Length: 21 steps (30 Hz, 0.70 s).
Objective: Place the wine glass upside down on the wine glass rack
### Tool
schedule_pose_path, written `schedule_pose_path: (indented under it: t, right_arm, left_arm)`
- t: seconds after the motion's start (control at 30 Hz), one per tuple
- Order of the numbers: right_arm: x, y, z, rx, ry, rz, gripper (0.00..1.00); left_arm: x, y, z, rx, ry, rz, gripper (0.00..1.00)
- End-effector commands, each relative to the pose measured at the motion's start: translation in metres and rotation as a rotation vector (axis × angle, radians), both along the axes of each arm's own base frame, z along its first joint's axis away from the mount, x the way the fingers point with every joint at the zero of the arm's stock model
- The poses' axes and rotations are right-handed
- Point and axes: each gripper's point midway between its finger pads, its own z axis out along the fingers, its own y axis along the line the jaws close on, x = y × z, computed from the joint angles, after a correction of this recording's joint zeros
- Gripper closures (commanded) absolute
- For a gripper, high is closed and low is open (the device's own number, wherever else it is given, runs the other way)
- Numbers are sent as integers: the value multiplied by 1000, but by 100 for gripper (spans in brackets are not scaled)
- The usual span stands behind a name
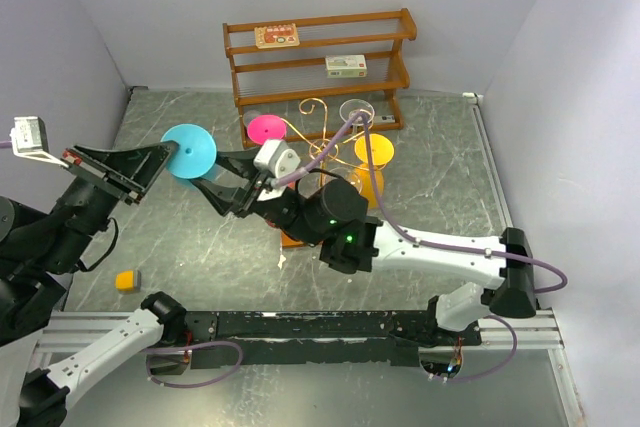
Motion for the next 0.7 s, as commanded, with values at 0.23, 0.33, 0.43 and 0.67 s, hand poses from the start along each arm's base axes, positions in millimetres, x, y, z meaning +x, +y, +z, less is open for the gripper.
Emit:
schedule_pose_path:
  t: [0.23, 0.33, 0.43, 0.67]
  right_arm:
    - [-23, -73, 30, 52, 84, 53, 44]
    - [-29, -96, 33, 73, 196, 86, 43]
    - [-39, -113, 34, 77, 282, 138, 43]
    - [-49, -146, 27, 96, 384, 167, 43]
  left_arm:
    - [21, -1, 31, 94, -134, 78, 93]
    - [31, -7, 29, 119, -160, 85, 93]
    - [42, -19, 29, 137, -186, 72, 93]
    - [83, -45, 33, 242, -215, 86, 93]
